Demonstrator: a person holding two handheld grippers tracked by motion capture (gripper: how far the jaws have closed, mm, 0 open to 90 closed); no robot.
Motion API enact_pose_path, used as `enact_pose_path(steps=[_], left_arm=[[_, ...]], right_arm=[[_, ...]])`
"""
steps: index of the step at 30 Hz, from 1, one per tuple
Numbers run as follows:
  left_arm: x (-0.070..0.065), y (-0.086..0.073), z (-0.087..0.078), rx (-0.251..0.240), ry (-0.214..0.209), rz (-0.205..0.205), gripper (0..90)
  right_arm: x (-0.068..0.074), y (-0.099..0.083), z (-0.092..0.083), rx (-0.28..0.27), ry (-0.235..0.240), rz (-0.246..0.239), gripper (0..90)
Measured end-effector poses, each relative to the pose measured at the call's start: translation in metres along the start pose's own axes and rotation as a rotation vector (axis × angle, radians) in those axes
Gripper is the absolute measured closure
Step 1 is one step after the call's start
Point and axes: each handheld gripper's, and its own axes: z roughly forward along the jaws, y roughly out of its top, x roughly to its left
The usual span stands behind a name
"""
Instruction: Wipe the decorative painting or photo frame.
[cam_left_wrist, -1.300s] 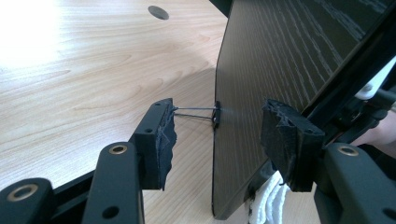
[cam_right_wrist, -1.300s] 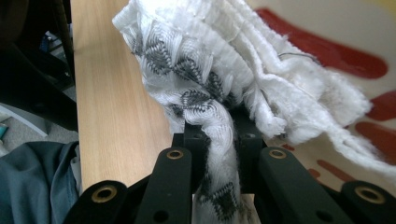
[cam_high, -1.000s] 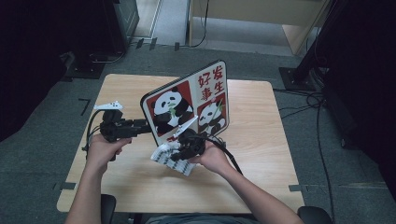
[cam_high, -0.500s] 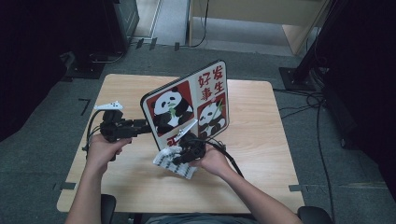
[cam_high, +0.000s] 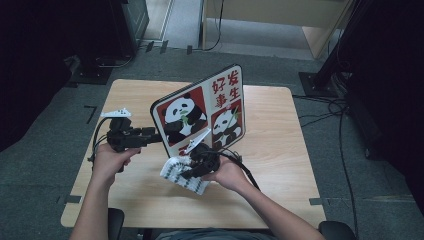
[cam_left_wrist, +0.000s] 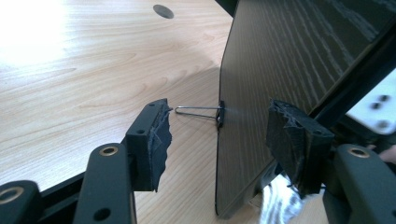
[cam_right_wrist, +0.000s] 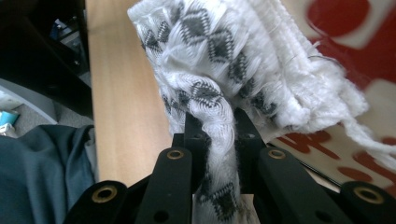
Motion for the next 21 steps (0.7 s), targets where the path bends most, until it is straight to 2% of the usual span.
enact_pose_path(steps=[10,21], left_arm=[[0.003,-0.002,-0.009,-0.017,0.026,-0.017,37.7],[0.004,-0.008,-0.02,-0.032,0.049,-0.026,37.3]], right_arm=[[0.022,0.016,0.002,0.002,0.032,-0.061,81.5],[0.038,0.032,0.017,0.021,0.073,-0.118,81.4]])
